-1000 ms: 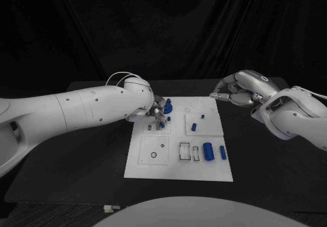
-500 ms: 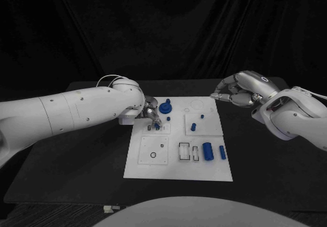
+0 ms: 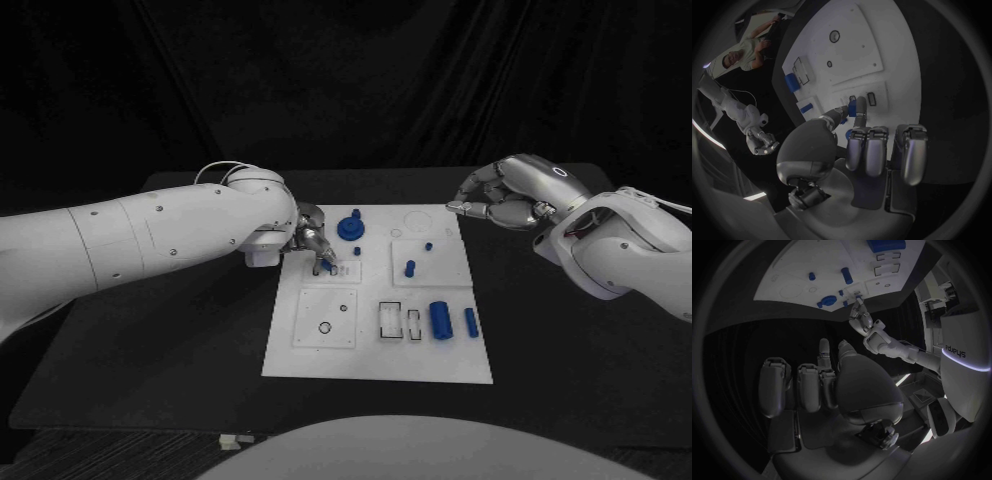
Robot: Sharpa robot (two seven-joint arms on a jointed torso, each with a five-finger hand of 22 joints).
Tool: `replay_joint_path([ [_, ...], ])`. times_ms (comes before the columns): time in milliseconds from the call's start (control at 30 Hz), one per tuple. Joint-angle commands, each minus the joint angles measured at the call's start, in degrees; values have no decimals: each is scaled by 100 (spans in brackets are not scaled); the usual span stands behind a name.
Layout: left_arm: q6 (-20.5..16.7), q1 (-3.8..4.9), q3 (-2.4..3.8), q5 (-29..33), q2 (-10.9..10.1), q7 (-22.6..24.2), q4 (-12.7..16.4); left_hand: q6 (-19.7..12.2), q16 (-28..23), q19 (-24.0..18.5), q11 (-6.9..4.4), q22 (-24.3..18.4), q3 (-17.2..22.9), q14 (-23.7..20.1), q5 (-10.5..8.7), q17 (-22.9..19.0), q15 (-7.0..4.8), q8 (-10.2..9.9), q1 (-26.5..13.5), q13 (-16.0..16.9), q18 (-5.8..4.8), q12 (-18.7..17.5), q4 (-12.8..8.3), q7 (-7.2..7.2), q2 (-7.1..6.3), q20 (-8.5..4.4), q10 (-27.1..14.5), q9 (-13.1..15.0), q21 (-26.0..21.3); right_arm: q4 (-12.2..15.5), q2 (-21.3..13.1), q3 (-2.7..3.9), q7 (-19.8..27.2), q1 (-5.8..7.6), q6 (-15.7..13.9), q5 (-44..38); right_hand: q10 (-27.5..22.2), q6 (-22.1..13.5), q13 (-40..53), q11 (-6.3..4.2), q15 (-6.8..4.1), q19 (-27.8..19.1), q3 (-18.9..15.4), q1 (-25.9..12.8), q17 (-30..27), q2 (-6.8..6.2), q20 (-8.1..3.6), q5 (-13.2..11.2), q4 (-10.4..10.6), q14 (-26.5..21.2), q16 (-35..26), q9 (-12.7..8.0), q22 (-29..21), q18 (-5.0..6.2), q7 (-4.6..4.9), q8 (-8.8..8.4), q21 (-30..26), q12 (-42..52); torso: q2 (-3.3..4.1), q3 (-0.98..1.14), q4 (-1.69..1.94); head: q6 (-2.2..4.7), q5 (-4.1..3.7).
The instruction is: Assemble the parts on the task board
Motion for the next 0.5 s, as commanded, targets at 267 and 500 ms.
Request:
replay_joint_path([
  [267, -252, -10, 3, 110, -65, -80, 74, 29, 15, 370, -20, 1295, 466, 605, -6, 1510, 8, 30, -115, 1510, 45, 20, -370, -24, -8, 31, 577, 22, -19, -18, 8, 4, -133, -17, 68, -10, 589, -31, 1509, -17, -16, 170, 3, 85, 264, 15, -7, 73, -45, 377, -35, 7, 1167, -11, -18, -38, -27, 14, 8, -5, 0, 1, 40],
  [500, -323, -13, 2, 436, -97, -198, 107, 28, 15, 364, -24, 1291, 480, 605, 0, 1510, 5, 27, -126, 1510, 47, 20, -362, -26, 2, 29, 577, 27, -24, -20, 12, 4, -140, -19, 74, -10, 589, -31, 1509, -18, -17, 166, 10, 122, 257, 16, -8, 139, -57, 376, -39, 9, 1164, -9, -20, -42, -37, 14, 5, -3, -2, 1, 40],
])
